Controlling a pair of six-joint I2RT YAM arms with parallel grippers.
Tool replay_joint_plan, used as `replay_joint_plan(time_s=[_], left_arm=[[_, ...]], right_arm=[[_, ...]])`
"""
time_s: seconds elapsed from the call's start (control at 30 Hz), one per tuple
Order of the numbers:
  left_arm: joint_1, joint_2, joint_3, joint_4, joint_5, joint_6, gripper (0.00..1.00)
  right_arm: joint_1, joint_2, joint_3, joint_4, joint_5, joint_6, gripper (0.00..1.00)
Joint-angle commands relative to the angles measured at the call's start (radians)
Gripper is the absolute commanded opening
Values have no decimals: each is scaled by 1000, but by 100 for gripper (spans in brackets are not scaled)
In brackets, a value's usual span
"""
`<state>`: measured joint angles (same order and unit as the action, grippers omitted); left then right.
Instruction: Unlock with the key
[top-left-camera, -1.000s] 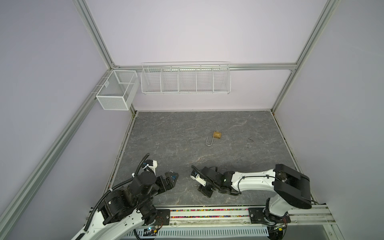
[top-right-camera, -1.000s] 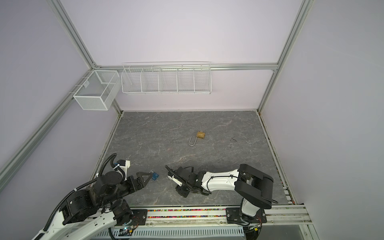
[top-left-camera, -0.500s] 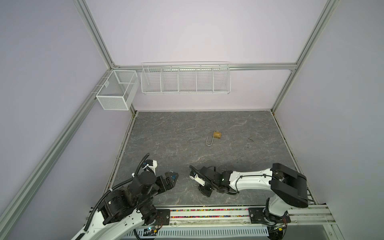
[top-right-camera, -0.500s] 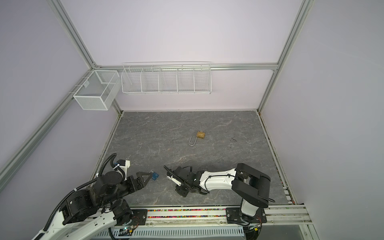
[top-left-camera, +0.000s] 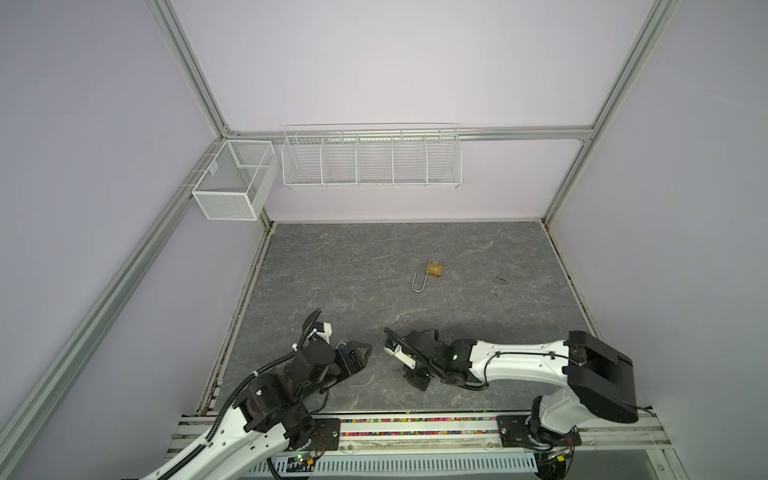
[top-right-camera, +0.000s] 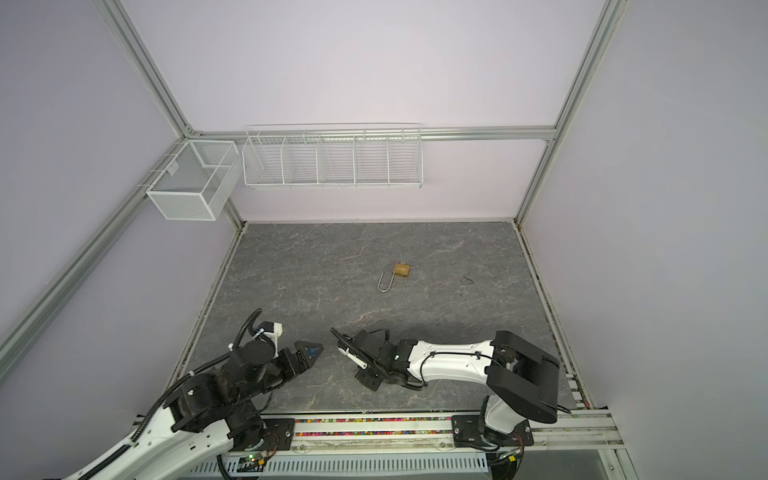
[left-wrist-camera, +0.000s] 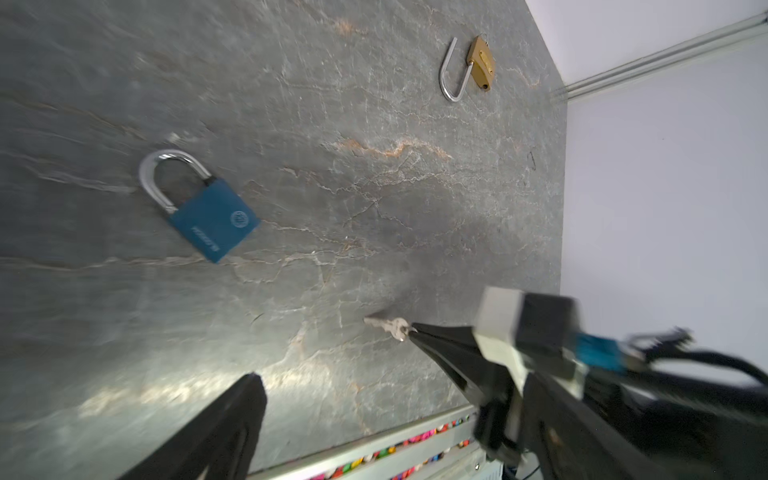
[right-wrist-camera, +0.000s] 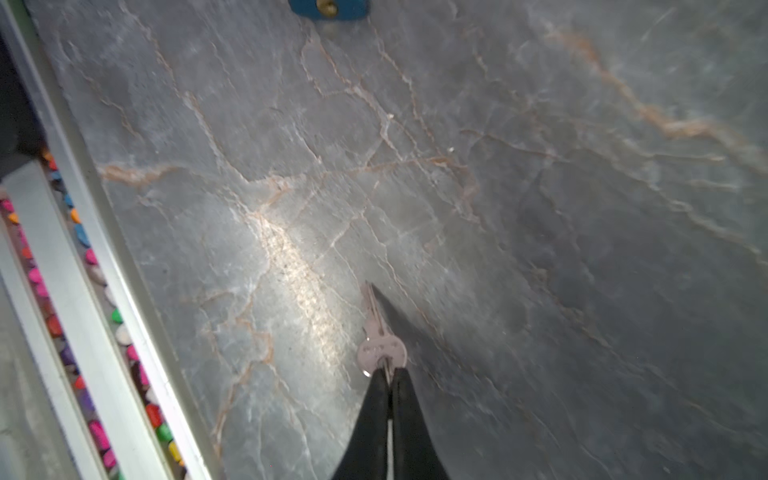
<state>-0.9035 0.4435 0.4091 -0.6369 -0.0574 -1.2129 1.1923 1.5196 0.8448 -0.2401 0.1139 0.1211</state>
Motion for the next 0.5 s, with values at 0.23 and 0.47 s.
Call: replay_joint_plan(time_s=[0.23, 0.47], left_arm=[[-3, 28, -195, 634, -31, -444, 88], [-3, 269, -251, 1016, -5, -676, 85]], right_arm=[[-84, -159, 99, -199, 109, -58, 7], [-115, -165, 122, -205, 122, -75, 7]])
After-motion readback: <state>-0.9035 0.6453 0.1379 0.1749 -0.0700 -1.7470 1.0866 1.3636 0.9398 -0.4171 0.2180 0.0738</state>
